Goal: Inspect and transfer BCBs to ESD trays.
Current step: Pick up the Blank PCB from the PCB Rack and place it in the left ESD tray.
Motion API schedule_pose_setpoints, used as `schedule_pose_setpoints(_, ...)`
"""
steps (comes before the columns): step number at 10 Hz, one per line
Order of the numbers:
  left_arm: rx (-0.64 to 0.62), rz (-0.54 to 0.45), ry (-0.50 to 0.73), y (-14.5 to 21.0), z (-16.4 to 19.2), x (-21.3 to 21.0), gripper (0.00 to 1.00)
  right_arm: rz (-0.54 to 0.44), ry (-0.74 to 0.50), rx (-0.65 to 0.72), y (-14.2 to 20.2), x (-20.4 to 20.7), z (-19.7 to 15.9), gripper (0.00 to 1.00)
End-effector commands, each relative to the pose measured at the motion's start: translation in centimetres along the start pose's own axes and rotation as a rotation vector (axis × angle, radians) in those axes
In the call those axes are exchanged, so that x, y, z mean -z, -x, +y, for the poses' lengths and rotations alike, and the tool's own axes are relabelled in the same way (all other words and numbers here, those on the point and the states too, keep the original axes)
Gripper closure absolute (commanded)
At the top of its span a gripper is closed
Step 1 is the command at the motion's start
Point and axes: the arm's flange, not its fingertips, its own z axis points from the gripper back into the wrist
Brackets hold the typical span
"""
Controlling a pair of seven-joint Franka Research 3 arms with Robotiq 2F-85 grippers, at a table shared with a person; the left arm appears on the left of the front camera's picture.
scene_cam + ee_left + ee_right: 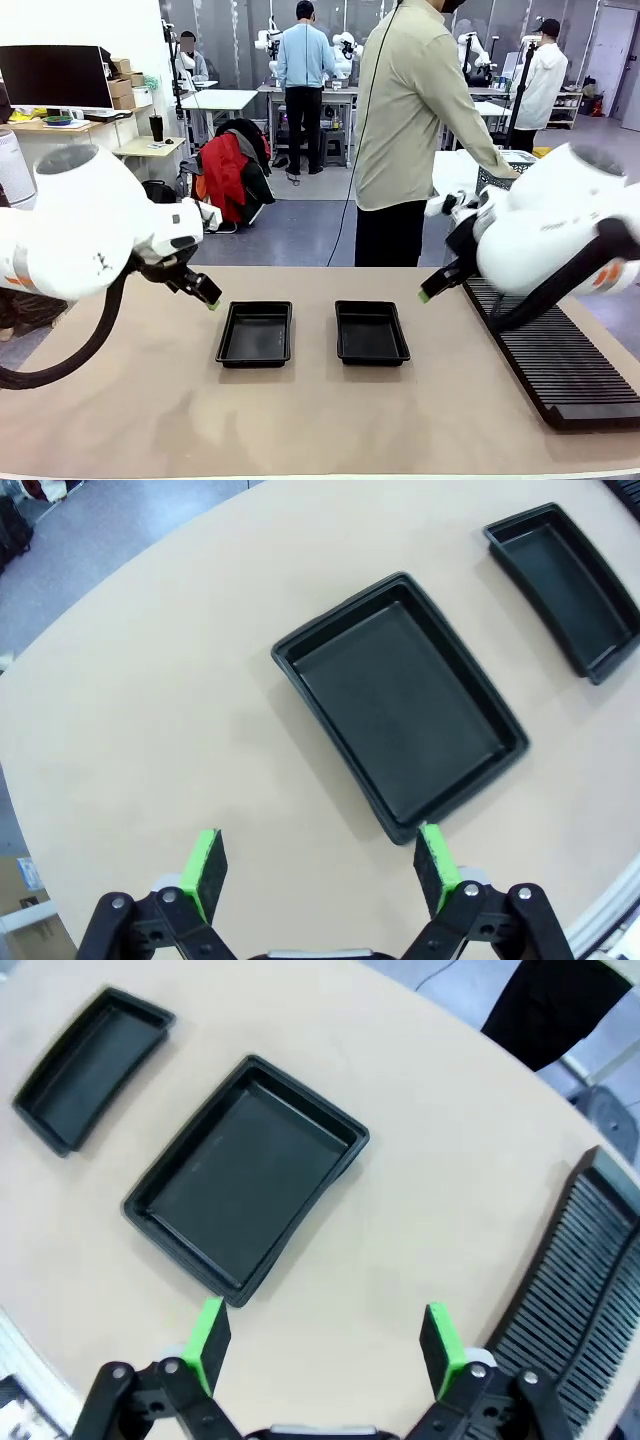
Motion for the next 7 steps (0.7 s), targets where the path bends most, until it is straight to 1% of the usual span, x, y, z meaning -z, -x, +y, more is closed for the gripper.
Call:
schedule_pose_setpoints(1, -0.094, 0.038, 0.100, -0.8, 0.3, -4.0, 0.00, -0.011, -0.085, 0.041, 1.2, -5.4, -2.1, 0.00)
schedule_pose_setpoints(2, -0.156, 0.084, 0.154, -1.1, 1.2, -5.8, 0.00, -0.014, -0.123, 0.081, 0.9, -7.4, -3.1, 0.00)
schedule_pose_setpoints(4, -0.226, 0.110, 0.221, -2.3, 2.1, -10.2, 0.00, 0.018, -0.209, 0.163, 0.4, -12.1, -5.9, 0.00)
schedule_pose_setpoints(6, -0.290, 0.124, 0.284, -3.4, 3.7, -13.9, 0.00, 0.018, -0.296, 0.218, 0.3, -16.2, -8.5, 0.00)
schedule_pose_setpoints(7, -0.350, 0.122, 0.386, -3.6, 4.7, -15.1, 0.00, 0.058, -0.324, 0.267, 0.3, -17.8, -9.9, 0.00)
